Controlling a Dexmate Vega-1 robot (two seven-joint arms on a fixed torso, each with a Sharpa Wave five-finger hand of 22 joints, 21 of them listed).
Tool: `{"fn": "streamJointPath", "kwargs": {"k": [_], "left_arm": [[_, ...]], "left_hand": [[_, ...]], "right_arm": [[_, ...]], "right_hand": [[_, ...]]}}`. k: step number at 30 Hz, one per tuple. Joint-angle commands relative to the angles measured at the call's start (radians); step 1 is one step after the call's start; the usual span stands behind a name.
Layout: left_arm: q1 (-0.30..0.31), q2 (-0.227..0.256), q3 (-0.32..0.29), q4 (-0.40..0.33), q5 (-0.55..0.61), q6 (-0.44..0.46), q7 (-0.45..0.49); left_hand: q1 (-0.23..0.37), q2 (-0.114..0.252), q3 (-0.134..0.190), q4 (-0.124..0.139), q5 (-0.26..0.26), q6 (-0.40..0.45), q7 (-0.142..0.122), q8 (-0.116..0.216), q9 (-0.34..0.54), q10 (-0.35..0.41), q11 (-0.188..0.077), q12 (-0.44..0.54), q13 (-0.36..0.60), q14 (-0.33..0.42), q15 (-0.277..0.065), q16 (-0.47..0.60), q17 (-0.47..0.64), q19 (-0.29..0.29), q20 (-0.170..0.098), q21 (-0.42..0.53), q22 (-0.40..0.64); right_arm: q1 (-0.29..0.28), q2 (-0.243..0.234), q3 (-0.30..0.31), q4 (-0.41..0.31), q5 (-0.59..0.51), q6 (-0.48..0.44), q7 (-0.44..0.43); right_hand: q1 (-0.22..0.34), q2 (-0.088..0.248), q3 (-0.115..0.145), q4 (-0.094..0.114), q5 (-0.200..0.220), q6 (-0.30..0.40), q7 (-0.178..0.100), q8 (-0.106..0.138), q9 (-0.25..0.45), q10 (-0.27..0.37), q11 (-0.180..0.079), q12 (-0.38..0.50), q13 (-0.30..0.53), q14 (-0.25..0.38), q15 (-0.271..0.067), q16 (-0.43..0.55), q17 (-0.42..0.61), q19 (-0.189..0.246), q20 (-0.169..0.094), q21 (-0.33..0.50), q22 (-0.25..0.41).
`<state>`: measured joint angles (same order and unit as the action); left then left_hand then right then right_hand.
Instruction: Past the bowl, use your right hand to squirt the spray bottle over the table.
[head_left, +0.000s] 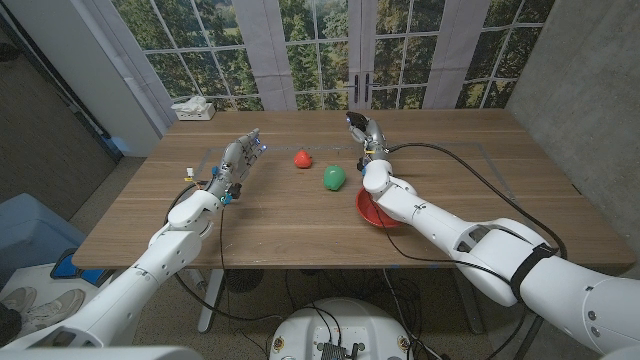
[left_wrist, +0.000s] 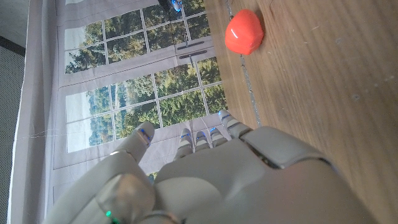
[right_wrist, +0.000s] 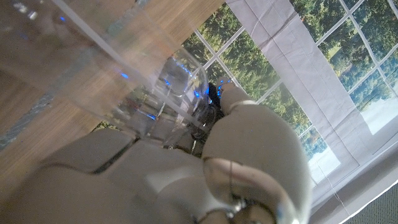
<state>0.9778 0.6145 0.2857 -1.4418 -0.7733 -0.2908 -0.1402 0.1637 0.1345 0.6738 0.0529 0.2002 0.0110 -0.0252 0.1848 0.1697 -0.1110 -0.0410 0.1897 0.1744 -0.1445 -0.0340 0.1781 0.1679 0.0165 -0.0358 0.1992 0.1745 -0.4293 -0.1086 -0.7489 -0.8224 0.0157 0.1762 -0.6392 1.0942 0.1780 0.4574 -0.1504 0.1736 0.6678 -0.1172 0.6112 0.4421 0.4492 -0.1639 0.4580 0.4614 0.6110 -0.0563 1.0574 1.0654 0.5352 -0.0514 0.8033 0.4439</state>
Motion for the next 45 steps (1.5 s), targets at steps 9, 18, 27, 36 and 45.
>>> {"fn": "streamJointPath", "kwargs": {"k": [9, 18, 27, 36, 45], "left_arm": [[-0.019, 0.000, 0.004, 0.018, -0.001, 0.006, -0.017], [-0.019, 0.001, 0.004, 0.014, 0.000, 0.009, -0.012], [-0.019, 0.000, 0.006, 0.006, 0.005, 0.010, -0.005], [-0.018, 0.002, 0.008, 0.000, 0.012, 0.010, 0.002], [-0.021, -0.002, 0.011, -0.001, 0.016, 0.010, 0.006]], "left_hand": [[-0.010, 0.048, 0.005, -0.004, 0.001, 0.001, -0.010, -0.004, 0.004, 0.001, -0.004, 0.004, 0.002, 0.000, -0.030, 0.000, 0.002, 0.005, -0.023, 0.003, 0.002], [-0.010, 0.049, 0.005, -0.004, 0.001, 0.001, -0.010, -0.004, 0.004, 0.001, -0.005, 0.003, 0.002, 0.000, -0.031, -0.001, 0.002, 0.005, -0.019, 0.003, 0.002], [-0.009, 0.049, 0.005, -0.006, 0.001, -0.001, -0.012, -0.005, 0.004, -0.003, -0.002, 0.002, 0.002, -0.003, -0.031, -0.002, 0.001, 0.003, -0.019, 0.002, 0.002], [-0.009, 0.041, 0.002, -0.012, 0.000, -0.002, -0.014, -0.005, 0.004, -0.006, -0.004, 0.001, 0.002, -0.006, -0.032, -0.003, 0.000, 0.001, -0.020, 0.001, 0.002], [-0.008, 0.028, -0.004, -0.024, -0.003, 0.000, -0.015, -0.005, 0.003, -0.011, -0.004, -0.001, 0.002, -0.011, -0.032, -0.005, -0.001, -0.001, -0.021, -0.001, 0.002]], "right_arm": [[0.007, -0.012, 0.016, -0.011, 0.069, -0.012, 0.101], [0.009, -0.003, 0.015, 0.009, 0.061, 0.017, 0.069], [0.007, -0.012, 0.010, 0.009, 0.042, 0.046, 0.053], [0.007, -0.023, 0.016, 0.017, 0.052, 0.075, 0.084], [0.015, -0.032, 0.017, 0.031, 0.051, 0.095, 0.104]], "right_hand": [[-0.064, -0.002, -0.045, 0.039, 0.003, -0.097, 0.026, 0.134, 0.150, 0.136, 0.007, 0.074, 0.127, 0.087, -0.159, 0.093, 0.155, 0.098, -0.022, 0.145, 0.014], [-0.039, -0.014, -0.045, 0.013, 0.005, -0.154, 0.035, 0.195, 0.220, 0.200, -0.009, 0.141, 0.262, 0.228, -0.163, 0.208, 0.174, 0.220, -0.103, 0.288, 0.010], [0.115, -0.057, -0.075, -0.038, 0.020, -0.171, 0.059, 0.358, 0.391, 0.187, 0.001, 0.194, 0.402, 0.293, -0.161, 0.346, 0.177, 0.289, -0.160, 0.429, -0.010], [0.327, -0.092, -0.043, -0.033, 0.086, -0.136, 0.092, 0.409, 0.397, 0.216, 0.037, 0.198, 0.433, 0.279, -0.160, 0.426, 0.176, 0.288, -0.172, 0.517, -0.036], [0.436, -0.124, -0.030, -0.037, 0.136, -0.079, 0.136, 0.402, 0.339, 0.271, 0.079, 0.192, 0.413, 0.279, -0.158, 0.462, 0.175, 0.288, -0.173, 0.561, -0.060]]}}
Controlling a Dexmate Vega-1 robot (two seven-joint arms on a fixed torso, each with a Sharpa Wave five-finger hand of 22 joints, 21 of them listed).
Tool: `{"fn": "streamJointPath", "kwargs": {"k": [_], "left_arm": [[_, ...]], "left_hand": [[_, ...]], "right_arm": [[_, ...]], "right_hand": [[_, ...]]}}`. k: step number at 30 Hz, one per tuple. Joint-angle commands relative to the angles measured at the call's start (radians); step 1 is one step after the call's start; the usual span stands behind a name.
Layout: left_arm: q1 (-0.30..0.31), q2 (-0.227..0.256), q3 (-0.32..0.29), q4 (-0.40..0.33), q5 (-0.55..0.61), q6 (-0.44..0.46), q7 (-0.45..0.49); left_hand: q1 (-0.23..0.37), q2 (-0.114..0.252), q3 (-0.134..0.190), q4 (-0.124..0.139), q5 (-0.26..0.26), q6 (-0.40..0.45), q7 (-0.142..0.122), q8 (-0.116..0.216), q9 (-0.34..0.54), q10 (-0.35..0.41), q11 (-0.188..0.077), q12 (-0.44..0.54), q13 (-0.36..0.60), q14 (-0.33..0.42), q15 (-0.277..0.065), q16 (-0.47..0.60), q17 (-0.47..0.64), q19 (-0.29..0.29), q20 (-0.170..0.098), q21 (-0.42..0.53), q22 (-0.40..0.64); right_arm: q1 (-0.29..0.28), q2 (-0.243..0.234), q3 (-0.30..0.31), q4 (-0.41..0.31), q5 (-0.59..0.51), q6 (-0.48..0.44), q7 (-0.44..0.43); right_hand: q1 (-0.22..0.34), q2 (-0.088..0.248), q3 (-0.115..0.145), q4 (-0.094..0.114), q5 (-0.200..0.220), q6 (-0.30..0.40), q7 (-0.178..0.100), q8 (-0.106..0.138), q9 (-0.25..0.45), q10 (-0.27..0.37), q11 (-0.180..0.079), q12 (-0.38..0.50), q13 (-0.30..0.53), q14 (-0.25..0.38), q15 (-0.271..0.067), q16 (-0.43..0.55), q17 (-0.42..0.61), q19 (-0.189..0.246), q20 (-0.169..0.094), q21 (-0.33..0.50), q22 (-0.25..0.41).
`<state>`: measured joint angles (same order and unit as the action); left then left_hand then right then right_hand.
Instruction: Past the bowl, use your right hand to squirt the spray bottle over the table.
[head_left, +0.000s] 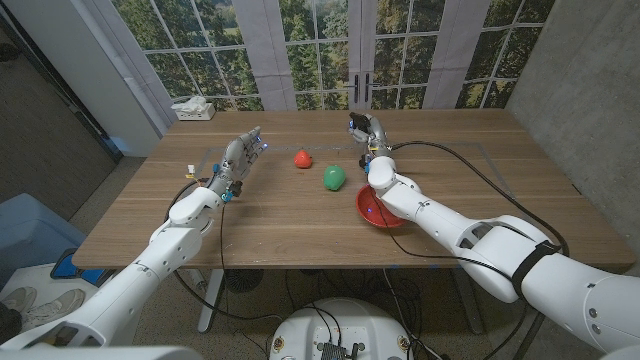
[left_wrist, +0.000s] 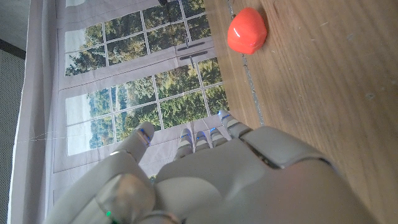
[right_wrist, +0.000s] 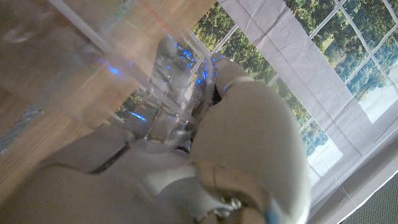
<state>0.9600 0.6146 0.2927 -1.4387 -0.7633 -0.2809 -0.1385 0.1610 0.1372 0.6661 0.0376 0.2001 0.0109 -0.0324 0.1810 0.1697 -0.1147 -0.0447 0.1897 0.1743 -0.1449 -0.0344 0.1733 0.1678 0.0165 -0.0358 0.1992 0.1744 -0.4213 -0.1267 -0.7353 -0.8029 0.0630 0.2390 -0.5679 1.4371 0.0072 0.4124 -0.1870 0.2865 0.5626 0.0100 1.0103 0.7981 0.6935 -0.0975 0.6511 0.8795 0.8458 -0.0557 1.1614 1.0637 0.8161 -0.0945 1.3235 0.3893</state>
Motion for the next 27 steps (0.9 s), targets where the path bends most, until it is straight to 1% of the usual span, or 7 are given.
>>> {"fn": "streamJointPath", "kwargs": {"k": [1, 7, 9, 12, 15, 18, 27], "left_arm": [[-0.004, -0.003, 0.005, -0.005, 0.008, 0.000, 0.008], [-0.009, -0.006, 0.009, -0.003, 0.009, 0.002, 0.005], [-0.010, -0.006, 0.010, -0.003, 0.011, 0.003, 0.008], [-0.011, -0.007, 0.011, -0.004, 0.012, 0.003, 0.010], [-0.011, -0.007, 0.012, -0.006, 0.012, 0.005, 0.011], [-0.011, -0.008, 0.012, -0.006, 0.011, 0.005, 0.011], [-0.013, -0.011, 0.014, -0.004, 0.012, 0.003, 0.009]], "left_hand": [[-0.005, 0.025, 0.003, -0.010, -0.003, 0.000, -0.008, -0.001, 0.003, -0.007, 0.000, -0.001, 0.002, -0.011, -0.032, 0.000, -0.002, -0.001, -0.022, -0.001, 0.002], [-0.005, 0.016, -0.002, -0.018, -0.005, 0.003, -0.012, 0.000, 0.003, -0.010, -0.002, -0.001, 0.002, -0.013, -0.035, -0.001, -0.002, -0.003, -0.024, -0.002, 0.001], [-0.005, 0.014, -0.003, -0.021, -0.006, 0.003, -0.013, 0.000, 0.003, -0.010, -0.003, -0.001, 0.002, -0.014, -0.035, -0.001, -0.002, -0.003, -0.024, -0.002, 0.001], [-0.004, 0.013, -0.004, -0.023, -0.006, 0.003, -0.013, 0.000, 0.003, -0.010, -0.003, -0.001, 0.002, -0.014, -0.034, -0.001, -0.002, -0.004, -0.024, -0.003, 0.001], [-0.004, 0.012, -0.005, -0.026, -0.007, 0.003, -0.014, 0.000, 0.003, -0.009, -0.001, 0.000, 0.002, -0.014, -0.034, -0.001, -0.002, -0.004, -0.023, -0.003, 0.001], [-0.003, 0.013, -0.005, -0.028, -0.007, 0.003, -0.013, 0.000, 0.004, -0.010, -0.002, 0.000, 0.002, -0.014, -0.034, 0.000, -0.002, -0.004, -0.023, -0.003, 0.001], [-0.001, 0.017, -0.006, -0.034, -0.007, 0.003, -0.014, 0.000, 0.004, -0.010, -0.002, 0.000, 0.002, -0.015, -0.035, 0.000, -0.002, -0.005, -0.022, -0.003, 0.001]], "right_arm": [[0.004, -0.020, 0.005, -0.003, 0.006, 0.018, 0.038], [0.004, -0.025, 0.011, 0.000, 0.010, 0.036, 0.045], [0.009, -0.016, 0.008, 0.024, -0.001, 0.053, 0.020], [0.010, -0.019, 0.010, 0.029, 0.003, 0.064, 0.032], [0.006, -0.028, 0.016, 0.009, 0.015, 0.058, 0.056], [0.001, -0.043, 0.023, -0.025, 0.024, 0.044, 0.077], [-0.020, -0.059, 0.041, -0.083, 0.026, 0.024, 0.064]], "right_hand": [[0.101, 0.044, 0.016, 0.001, 0.030, 0.034, 0.012, 0.002, -0.023, 0.032, 0.018, -0.003, -0.009, 0.044, -0.159, 0.359, 0.177, 0.007, -0.129, 0.046, -0.007], [0.141, 0.028, 0.024, 0.005, 0.071, 0.062, 0.031, -0.006, -0.052, 0.054, 0.043, -0.001, -0.009, 0.044, -0.159, 0.362, 0.177, 0.009, -0.129, 0.071, -0.021], [0.149, 0.021, 0.023, 0.007, 0.087, 0.080, 0.029, -0.004, -0.058, 0.068, 0.036, -0.002, -0.016, 0.052, -0.159, 0.366, 0.177, 0.018, -0.128, 0.086, -0.025], [0.152, 0.013, 0.020, 0.009, 0.102, 0.095, 0.027, -0.004, -0.065, 0.085, 0.035, -0.004, -0.028, 0.061, -0.159, 0.370, 0.177, 0.022, -0.128, 0.098, -0.030], [0.164, 0.002, 0.026, 0.010, 0.138, 0.094, 0.027, 0.005, -0.045, 0.079, 0.053, 0.002, -0.009, 0.067, -0.157, 0.368, 0.176, 0.019, -0.129, 0.113, -0.040], [0.175, 0.000, 0.032, 0.011, 0.165, 0.087, 0.033, 0.003, -0.040, 0.059, 0.071, 0.002, 0.009, 0.068, -0.156, 0.365, 0.176, 0.019, -0.130, 0.131, -0.039], [0.193, 0.000, 0.046, 0.013, 0.200, 0.073, 0.040, 0.008, -0.015, 0.044, 0.081, 0.001, 0.031, 0.061, -0.154, 0.360, 0.176, 0.015, -0.130, 0.153, -0.033]]}}
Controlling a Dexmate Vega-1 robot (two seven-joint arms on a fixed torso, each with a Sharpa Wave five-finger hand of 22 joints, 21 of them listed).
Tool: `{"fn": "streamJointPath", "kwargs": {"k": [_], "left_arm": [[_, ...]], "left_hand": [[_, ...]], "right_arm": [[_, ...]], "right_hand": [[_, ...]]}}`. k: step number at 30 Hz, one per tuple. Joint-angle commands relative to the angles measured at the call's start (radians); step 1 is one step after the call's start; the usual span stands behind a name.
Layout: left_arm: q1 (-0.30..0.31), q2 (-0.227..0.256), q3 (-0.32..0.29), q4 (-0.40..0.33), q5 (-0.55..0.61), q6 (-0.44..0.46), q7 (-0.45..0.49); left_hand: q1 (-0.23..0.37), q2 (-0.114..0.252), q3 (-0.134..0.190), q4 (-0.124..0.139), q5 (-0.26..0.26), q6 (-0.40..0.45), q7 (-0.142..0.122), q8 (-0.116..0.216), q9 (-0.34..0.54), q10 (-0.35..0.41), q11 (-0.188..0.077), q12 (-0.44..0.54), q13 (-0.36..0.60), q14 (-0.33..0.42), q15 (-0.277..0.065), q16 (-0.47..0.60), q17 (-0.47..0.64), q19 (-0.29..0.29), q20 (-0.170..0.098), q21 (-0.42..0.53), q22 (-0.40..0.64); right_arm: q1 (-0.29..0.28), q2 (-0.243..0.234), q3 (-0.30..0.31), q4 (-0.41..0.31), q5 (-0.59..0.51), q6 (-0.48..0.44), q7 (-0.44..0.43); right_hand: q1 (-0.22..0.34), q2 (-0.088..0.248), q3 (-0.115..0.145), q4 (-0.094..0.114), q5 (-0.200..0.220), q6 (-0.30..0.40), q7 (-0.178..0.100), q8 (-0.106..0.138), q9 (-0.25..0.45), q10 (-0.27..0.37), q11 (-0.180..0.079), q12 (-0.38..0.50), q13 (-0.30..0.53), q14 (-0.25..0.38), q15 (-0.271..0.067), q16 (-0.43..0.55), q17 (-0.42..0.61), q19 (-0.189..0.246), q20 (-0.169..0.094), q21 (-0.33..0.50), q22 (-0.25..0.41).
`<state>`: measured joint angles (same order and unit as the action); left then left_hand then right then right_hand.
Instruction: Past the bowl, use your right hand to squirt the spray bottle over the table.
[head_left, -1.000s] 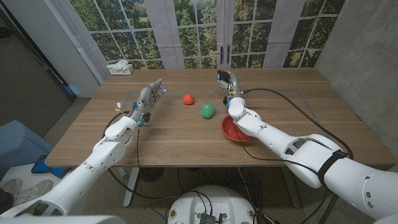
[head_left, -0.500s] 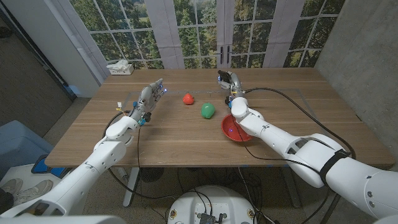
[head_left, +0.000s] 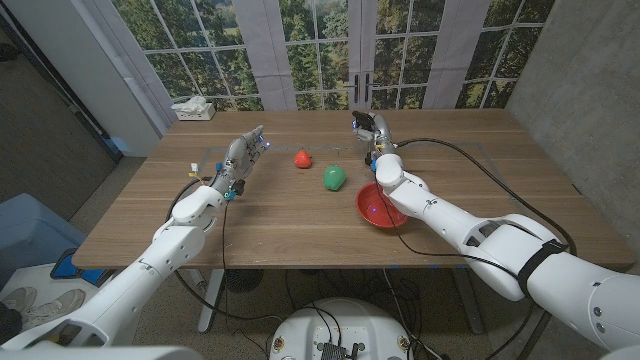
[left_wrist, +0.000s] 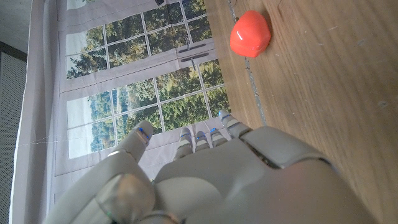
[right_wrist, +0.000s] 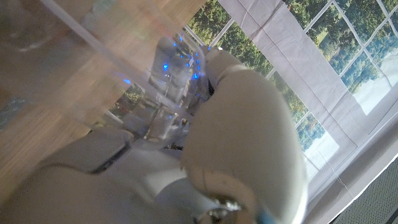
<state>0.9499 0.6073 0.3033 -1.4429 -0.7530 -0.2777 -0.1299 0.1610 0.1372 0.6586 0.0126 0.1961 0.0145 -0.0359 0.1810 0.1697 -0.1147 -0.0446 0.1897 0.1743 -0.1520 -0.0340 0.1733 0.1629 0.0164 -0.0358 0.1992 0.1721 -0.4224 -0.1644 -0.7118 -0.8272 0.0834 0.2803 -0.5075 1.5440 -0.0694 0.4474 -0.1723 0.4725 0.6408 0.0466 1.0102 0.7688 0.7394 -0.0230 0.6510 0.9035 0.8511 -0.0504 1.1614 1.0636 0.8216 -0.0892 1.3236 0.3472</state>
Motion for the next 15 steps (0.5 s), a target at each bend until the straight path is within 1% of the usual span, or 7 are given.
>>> {"fn": "streamJointPath", "kwargs": {"k": [1, 3, 10, 12, 14, 15], "left_arm": [[-0.004, -0.004, 0.004, 0.001, 0.001, -0.001, -0.001], [-0.005, -0.004, 0.004, 0.003, 0.002, -0.001, -0.002], [-0.009, -0.007, 0.006, 0.006, 0.002, -0.003, -0.005], [-0.010, -0.008, 0.006, 0.007, 0.002, -0.006, -0.006], [-0.010, -0.008, 0.007, 0.007, 0.004, -0.007, -0.007], [-0.010, -0.010, 0.006, 0.007, 0.003, -0.009, -0.005]], "left_hand": [[-0.001, 0.017, 0.002, -0.009, -0.003, 0.000, -0.011, 0.000, 0.004, -0.010, -0.002, 0.000, 0.002, -0.007, -0.035, 0.000, 0.003, -0.005, -0.022, -0.003, 0.003], [0.000, 0.018, 0.001, -0.011, -0.003, 0.000, -0.011, 0.000, 0.004, -0.011, -0.002, 0.000, 0.002, -0.008, -0.035, 0.000, 0.003, -0.005, -0.022, -0.003, 0.003], [0.000, 0.020, 0.000, -0.015, -0.003, 0.000, -0.011, 0.000, 0.004, -0.011, -0.002, 0.000, 0.002, -0.008, -0.035, 0.001, 0.003, -0.005, -0.022, -0.003, 0.003], [0.001, 0.021, 0.000, -0.016, -0.003, 0.000, -0.012, 0.000, 0.004, -0.011, 0.000, 0.000, 0.002, -0.008, -0.034, 0.001, 0.003, -0.005, -0.022, -0.003, 0.003], [0.001, 0.021, -0.001, -0.017, -0.003, -0.001, -0.012, -0.001, 0.004, -0.011, -0.001, 0.000, 0.002, -0.008, -0.035, 0.001, 0.003, -0.005, -0.022, -0.003, 0.003], [0.001, 0.022, -0.001, -0.017, -0.004, -0.001, -0.012, -0.001, 0.004, -0.011, -0.001, 0.000, 0.002, -0.008, -0.034, 0.001, 0.003, -0.005, -0.022, -0.003, 0.003]], "right_arm": [[-0.021, -0.026, 0.019, -0.070, 0.006, -0.026, 0.007], [-0.026, -0.031, 0.025, -0.085, 0.014, -0.029, 0.015], [-0.032, -0.032, 0.041, -0.101, 0.003, -0.018, -0.027], [-0.035, -0.037, 0.044, -0.115, 0.002, -0.030, -0.032], [-0.036, -0.034, 0.048, -0.111, -0.001, -0.022, -0.047], [-0.039, -0.042, 0.050, -0.130, 0.002, -0.039, -0.038]], "right_hand": [[0.086, 0.076, 0.012, -0.001, 0.015, -0.005, 0.003, 0.008, 0.013, -0.002, 0.006, 0.002, 0.008, 0.056, -0.159, 0.360, 0.176, 0.009, -0.136, 0.153, 0.009], [0.086, 0.077, 0.012, 0.000, 0.018, -0.009, 0.002, 0.009, 0.018, -0.003, 0.005, 0.001, 0.008, 0.056, -0.159, 0.360, 0.176, 0.008, -0.135, 0.155, 0.009], [0.085, 0.077, 0.012, 0.003, 0.029, -0.013, 0.002, 0.007, 0.021, -0.006, 0.007, -0.001, 0.012, 0.057, -0.159, 0.364, 0.177, 0.005, -0.136, 0.162, 0.006], [0.087, 0.077, 0.013, 0.003, 0.032, -0.015, 0.003, 0.007, 0.023, -0.006, 0.008, -0.002, 0.014, 0.056, -0.159, 0.364, 0.177, 0.005, -0.136, 0.164, 0.006], [0.087, 0.077, 0.013, 0.003, 0.034, -0.016, 0.003, 0.007, 0.025, -0.008, 0.011, -0.003, 0.014, 0.056, -0.159, 0.364, 0.177, 0.004, -0.136, 0.164, 0.006], [0.087, 0.077, 0.013, 0.003, 0.035, -0.015, 0.003, 0.007, 0.025, -0.009, 0.013, -0.003, 0.015, 0.056, -0.159, 0.365, 0.177, 0.004, -0.136, 0.165, 0.005]]}}
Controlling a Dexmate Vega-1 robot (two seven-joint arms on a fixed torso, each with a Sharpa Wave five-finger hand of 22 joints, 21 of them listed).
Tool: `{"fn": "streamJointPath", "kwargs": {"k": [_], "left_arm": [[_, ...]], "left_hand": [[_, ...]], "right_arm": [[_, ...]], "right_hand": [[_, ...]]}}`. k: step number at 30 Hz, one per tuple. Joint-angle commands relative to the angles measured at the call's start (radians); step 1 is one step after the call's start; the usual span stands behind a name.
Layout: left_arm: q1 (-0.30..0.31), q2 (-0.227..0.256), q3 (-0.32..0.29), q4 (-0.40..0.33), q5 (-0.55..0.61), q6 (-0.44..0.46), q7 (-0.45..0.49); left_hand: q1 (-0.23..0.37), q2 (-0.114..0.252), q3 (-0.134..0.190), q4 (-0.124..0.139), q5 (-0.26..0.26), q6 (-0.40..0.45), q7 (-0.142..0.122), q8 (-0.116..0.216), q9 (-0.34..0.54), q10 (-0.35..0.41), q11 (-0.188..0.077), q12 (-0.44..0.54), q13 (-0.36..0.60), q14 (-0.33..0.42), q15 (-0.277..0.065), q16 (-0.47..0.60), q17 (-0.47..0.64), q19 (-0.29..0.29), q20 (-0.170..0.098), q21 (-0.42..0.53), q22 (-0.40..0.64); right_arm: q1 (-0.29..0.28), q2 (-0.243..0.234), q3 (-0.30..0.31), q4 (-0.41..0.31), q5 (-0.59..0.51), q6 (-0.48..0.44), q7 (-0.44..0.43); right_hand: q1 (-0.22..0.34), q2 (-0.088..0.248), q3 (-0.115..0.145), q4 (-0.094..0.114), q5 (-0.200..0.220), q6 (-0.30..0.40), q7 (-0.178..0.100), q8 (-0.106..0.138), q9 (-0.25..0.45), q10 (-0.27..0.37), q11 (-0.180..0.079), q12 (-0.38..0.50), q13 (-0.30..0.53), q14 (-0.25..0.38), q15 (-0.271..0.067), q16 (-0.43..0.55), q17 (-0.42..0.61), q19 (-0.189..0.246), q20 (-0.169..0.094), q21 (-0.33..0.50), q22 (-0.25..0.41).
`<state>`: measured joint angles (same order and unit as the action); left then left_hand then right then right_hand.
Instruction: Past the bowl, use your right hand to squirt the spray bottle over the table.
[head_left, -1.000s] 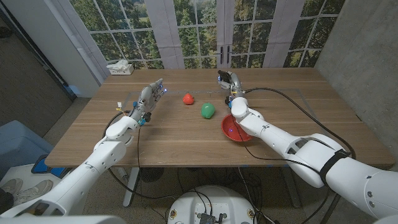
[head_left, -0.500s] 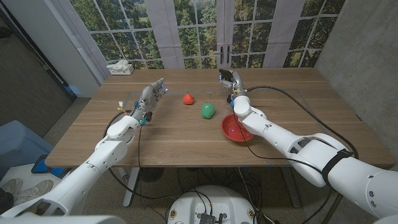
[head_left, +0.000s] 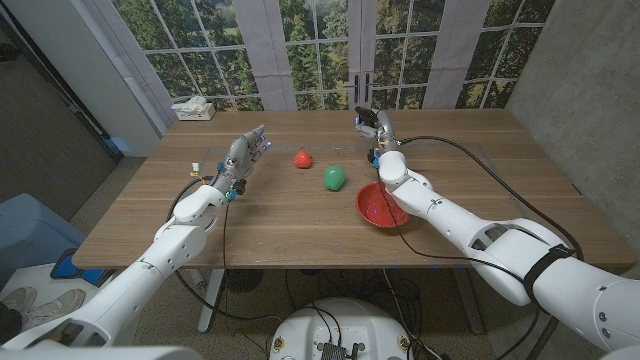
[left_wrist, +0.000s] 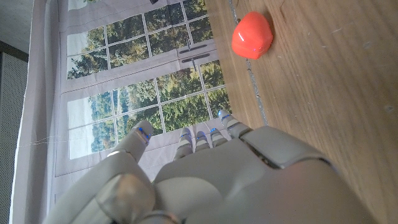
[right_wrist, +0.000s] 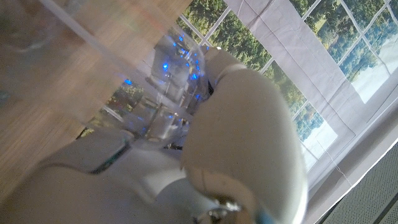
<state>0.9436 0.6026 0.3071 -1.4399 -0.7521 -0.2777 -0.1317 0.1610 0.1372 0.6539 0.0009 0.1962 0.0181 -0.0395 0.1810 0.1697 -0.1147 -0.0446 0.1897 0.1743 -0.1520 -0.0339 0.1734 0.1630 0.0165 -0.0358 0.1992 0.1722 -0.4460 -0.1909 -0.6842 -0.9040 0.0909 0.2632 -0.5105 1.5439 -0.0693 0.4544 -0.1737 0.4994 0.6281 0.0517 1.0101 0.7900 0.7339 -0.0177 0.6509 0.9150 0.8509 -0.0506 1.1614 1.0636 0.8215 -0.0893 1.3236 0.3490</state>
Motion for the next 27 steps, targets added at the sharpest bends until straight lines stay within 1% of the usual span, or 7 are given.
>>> {"fn": "streamJointPath", "kwargs": {"k": [1, 2, 8, 17, 19, 21, 27], "left_arm": [[-0.004, -0.006, 0.002, 0.005, 0.002, -0.010, -0.004], [-0.004, -0.005, 0.003, 0.005, 0.002, -0.009, -0.005], [-0.006, -0.009, 0.003, 0.007, 0.003, -0.016, -0.007], [-0.011, -0.013, 0.006, 0.006, 0.008, -0.024, -0.006], [-0.012, -0.015, 0.007, 0.006, 0.010, -0.026, -0.006], [-0.013, -0.017, 0.008, 0.005, 0.011, -0.027, -0.005], [-0.014, -0.019, 0.011, -0.003, 0.020, -0.029, 0.005]], "left_hand": [[0.001, 0.022, 0.004, -0.006, -0.004, -0.004, -0.008, -0.001, 0.004, -0.011, 0.000, 0.000, 0.002, -0.008, -0.034, 0.001, 0.003, -0.005, -0.022, -0.003, 0.003], [0.001, 0.022, 0.003, -0.007, -0.004, -0.004, -0.008, -0.001, 0.004, -0.010, 0.000, 0.001, 0.002, -0.008, -0.034, 0.001, 0.003, -0.005, -0.022, -0.003, 0.003], [0.001, 0.024, 0.002, -0.009, -0.004, -0.005, -0.008, -0.001, 0.004, -0.011, -0.001, 0.001, 0.002, -0.008, -0.033, 0.001, 0.003, -0.005, -0.022, -0.003, 0.003], [0.002, 0.026, 0.000, -0.012, -0.004, -0.004, -0.008, 0.000, 0.004, -0.011, -0.002, 0.001, 0.002, -0.008, -0.034, 0.002, 0.003, -0.005, -0.022, -0.003, 0.004], [0.002, 0.026, 0.000, -0.013, -0.004, -0.004, -0.008, 0.000, 0.004, -0.010, -0.002, 0.001, 0.002, -0.008, -0.035, 0.002, 0.003, -0.004, -0.022, -0.003, 0.004], [0.002, 0.026, 0.000, -0.013, -0.004, -0.004, -0.009, 0.000, 0.004, -0.010, -0.002, 0.001, 0.002, -0.007, -0.034, 0.002, 0.003, -0.004, -0.022, -0.002, 0.004], [0.002, 0.028, -0.002, -0.015, -0.004, -0.003, -0.007, 0.000, 0.004, -0.010, -0.003, 0.002, 0.002, -0.008, -0.035, 0.002, 0.004, -0.004, -0.021, -0.002, 0.004]], "right_arm": [[-0.016, -0.016, 0.023, -0.052, -0.008, -0.018, -0.038], [-0.016, -0.016, 0.023, -0.054, -0.016, -0.018, -0.052], [-0.030, -0.030, 0.035, -0.090, -0.017, -0.034, -0.062], [-0.060, -0.035, 0.065, -0.137, -0.020, -0.059, -0.129], [-0.061, -0.036, 0.070, -0.134, -0.017, -0.050, -0.131], [-0.066, -0.044, 0.073, -0.152, -0.017, -0.064, -0.130], [-0.080, -0.059, 0.084, -0.176, -0.016, -0.060, -0.133]], "right_hand": [[0.088, 0.077, 0.007, 0.004, 0.009, -0.002, 0.000, 0.006, 0.002, -0.003, 0.006, -0.004, 0.003, 0.056, -0.159, 0.365, 0.177, 0.003, -0.136, 0.165, 0.002], [0.090, 0.077, 0.007, 0.003, 0.010, -0.003, -0.001, 0.006, 0.003, -0.003, 0.006, -0.005, 0.002, 0.056, -0.159, 0.366, 0.177, 0.003, -0.136, 0.165, 0.002], [0.090, 0.076, 0.007, 0.004, 0.017, -0.008, -0.001, 0.006, 0.009, -0.003, 0.004, -0.006, 0.004, 0.056, -0.158, 0.368, 0.177, 0.002, -0.136, 0.169, 0.001], [0.092, 0.076, 0.007, 0.005, 0.025, -0.010, -0.002, 0.005, 0.012, -0.003, 0.005, -0.006, 0.011, 0.055, -0.159, 0.371, 0.177, 0.001, -0.136, 0.174, -0.002], [0.092, 0.076, 0.006, 0.005, 0.028, -0.008, -0.004, 0.005, 0.013, -0.003, 0.006, -0.008, 0.010, 0.055, -0.159, 0.372, 0.177, 0.000, -0.136, 0.175, -0.003], [0.092, 0.076, 0.006, 0.006, 0.029, -0.007, -0.004, 0.005, 0.012, -0.003, 0.005, -0.008, 0.011, 0.055, -0.158, 0.372, 0.177, 0.001, -0.136, 0.177, -0.003], [0.092, 0.076, 0.005, 0.006, 0.033, -0.007, -0.006, 0.004, 0.012, -0.002, 0.004, -0.010, 0.010, 0.055, -0.158, 0.374, 0.177, 0.001, -0.136, 0.179, -0.005]]}}
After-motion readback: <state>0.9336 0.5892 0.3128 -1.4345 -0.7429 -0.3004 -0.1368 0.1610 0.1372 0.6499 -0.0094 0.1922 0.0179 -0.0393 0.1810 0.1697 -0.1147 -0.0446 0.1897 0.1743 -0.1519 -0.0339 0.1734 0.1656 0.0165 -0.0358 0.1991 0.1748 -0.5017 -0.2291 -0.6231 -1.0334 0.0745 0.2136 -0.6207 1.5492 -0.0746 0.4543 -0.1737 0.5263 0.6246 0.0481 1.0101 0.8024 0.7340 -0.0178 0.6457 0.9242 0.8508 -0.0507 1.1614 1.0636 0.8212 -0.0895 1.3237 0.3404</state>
